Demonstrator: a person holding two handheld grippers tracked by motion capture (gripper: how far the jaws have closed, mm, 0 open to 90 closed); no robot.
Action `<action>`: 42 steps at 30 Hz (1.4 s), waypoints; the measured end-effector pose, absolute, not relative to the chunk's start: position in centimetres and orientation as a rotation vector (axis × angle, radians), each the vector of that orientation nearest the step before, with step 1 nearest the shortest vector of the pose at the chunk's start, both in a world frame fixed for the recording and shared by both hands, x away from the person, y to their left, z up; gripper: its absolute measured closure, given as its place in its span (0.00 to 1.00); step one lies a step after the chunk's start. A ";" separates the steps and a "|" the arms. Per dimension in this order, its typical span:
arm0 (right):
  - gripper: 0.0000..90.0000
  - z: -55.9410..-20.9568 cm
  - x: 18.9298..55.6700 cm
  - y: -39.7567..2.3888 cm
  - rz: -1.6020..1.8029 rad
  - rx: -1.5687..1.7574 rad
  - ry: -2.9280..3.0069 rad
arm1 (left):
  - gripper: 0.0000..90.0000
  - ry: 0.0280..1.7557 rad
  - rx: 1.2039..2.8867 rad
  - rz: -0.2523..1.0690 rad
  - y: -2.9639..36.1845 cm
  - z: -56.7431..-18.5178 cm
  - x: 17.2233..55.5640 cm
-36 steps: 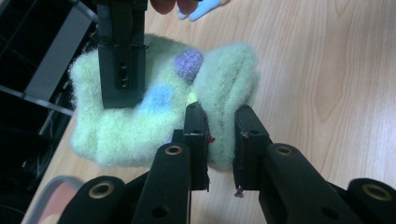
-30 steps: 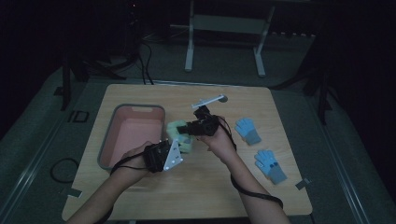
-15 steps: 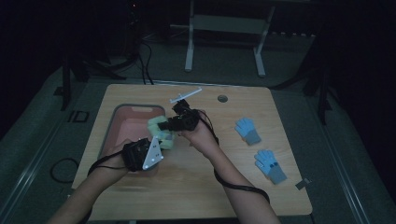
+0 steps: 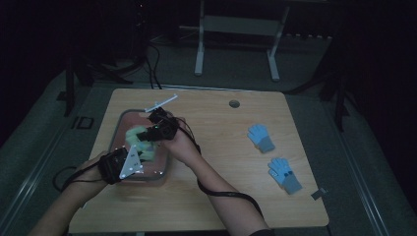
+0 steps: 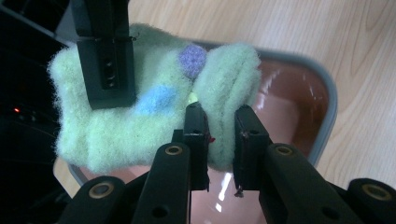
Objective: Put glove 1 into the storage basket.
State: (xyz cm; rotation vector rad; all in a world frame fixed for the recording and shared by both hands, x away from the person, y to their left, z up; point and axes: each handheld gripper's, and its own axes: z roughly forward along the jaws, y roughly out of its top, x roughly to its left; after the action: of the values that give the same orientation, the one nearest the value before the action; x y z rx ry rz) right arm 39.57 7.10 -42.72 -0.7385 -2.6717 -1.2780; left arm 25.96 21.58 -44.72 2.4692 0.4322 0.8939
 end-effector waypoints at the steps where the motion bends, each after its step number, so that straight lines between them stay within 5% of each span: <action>1: 0.79 -43.0 39.6 7.4 -1.274 -0.741 -2.671 | 0.87 0.443 2.468 0.877 21.9 -45.0 26.1; 24: 0.79 -49.3 41.4 6.7 -1.066 -0.864 -2.721 | 0.87 0.431 2.562 0.585 21.6 -49.6 30.0; 30: 0.68 -49.3 41.5 6.6 -1.046 -0.868 -2.756 | 0.85 0.443 2.592 0.546 21.4 -49.7 30.5; 38: 0.55 -48.2 41.1 4.9 -1.124 -0.878 -2.746 | 0.73 0.507 2.608 0.500 21.4 -49.8 31.0; 42: 0.52 -47.4 40.6 3.7 -1.168 -0.863 -2.735 | 0.51 0.631 2.552 0.483 21.6 -49.5 31.3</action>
State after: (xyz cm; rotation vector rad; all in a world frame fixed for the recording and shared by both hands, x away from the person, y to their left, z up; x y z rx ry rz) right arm 40.64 3.70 -47.39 -0.8629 -2.7347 -1.1685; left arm 31.33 21.58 -49.46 2.5522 0.6312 0.4833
